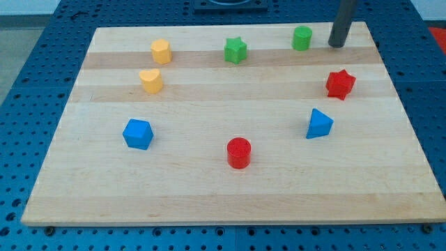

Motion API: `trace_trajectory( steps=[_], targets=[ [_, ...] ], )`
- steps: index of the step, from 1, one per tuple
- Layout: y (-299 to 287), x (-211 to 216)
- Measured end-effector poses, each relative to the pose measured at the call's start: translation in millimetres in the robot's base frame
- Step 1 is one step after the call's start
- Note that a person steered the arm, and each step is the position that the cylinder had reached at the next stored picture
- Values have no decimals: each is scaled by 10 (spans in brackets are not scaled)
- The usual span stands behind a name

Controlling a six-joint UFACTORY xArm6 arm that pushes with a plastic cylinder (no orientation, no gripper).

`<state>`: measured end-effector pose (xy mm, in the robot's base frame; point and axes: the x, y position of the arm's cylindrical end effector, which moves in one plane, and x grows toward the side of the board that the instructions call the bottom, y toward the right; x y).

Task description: Push the green circle to the top right

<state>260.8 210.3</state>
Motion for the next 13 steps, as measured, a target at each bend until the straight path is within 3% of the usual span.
trace_trajectory(
  steps=[2, 6, 7, 10, 13],
  targets=[
    [-226, 453],
    [-868, 515],
    [-1036, 948],
    [-1158, 1545],
    [-1361, 1521]
  ],
)
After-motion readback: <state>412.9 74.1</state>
